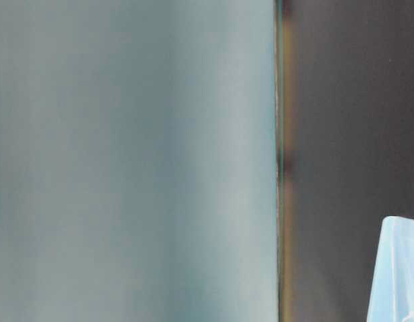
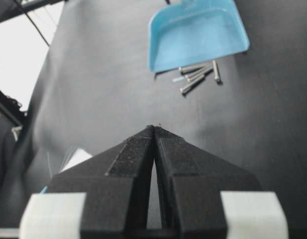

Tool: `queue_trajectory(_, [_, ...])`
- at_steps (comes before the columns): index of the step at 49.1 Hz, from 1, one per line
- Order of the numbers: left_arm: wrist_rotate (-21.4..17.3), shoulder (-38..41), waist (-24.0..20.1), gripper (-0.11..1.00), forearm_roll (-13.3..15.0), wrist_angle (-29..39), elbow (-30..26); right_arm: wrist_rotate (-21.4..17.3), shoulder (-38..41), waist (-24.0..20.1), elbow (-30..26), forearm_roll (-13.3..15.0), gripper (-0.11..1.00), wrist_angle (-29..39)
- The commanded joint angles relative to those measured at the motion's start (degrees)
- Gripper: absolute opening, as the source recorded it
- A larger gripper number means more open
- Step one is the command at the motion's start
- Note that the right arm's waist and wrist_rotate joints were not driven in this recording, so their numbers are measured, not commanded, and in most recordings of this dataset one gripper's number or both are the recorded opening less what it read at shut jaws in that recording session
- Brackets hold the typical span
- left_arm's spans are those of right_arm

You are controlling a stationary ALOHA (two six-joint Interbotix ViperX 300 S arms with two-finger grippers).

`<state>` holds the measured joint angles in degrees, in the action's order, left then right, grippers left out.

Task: Hold the dustpan with the left arm, while a human hand uses a hand brush to gather screws into the dustpan.
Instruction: 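Close the left gripper around the dustpan handle, then hold the dustpan steady with its mouth facing the screws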

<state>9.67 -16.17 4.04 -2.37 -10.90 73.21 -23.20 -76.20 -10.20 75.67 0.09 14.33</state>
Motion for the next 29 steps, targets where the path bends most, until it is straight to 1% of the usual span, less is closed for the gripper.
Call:
queue_trajectory(1, [-0.62,0.18,0.0,0.88,-0.18,-2.55,-0.35,0.0,-0.09,0.0,0.0,0.09,0.0,-0.26])
queue_trajectory(5, [-0.62,0.35,0.0,0.88,-0.18,-4.13,0.09,0.0,-0.35,0.0,0.26,0.09,0.0,-0.26])
queue_trajectory(20, [-0.26,3.16,0.09,0.86,-0.18,-6.59,0.18,0.0,-1.14,0.0,0.53,0.09,0.0,-0.26])
queue_trajectory(25, [-0.26,4.75,0.09,0.83,-0.18,-7.21,0.0,0.0,-1.14,0.0,0.7,0.09,0.0,-0.26])
queue_trajectory(29, [-0.18,5.19,0.0,0.76,-0.18,-7.91,-0.09,0.0,-1.14,0.0,0.88,0.09,0.0,-0.18])
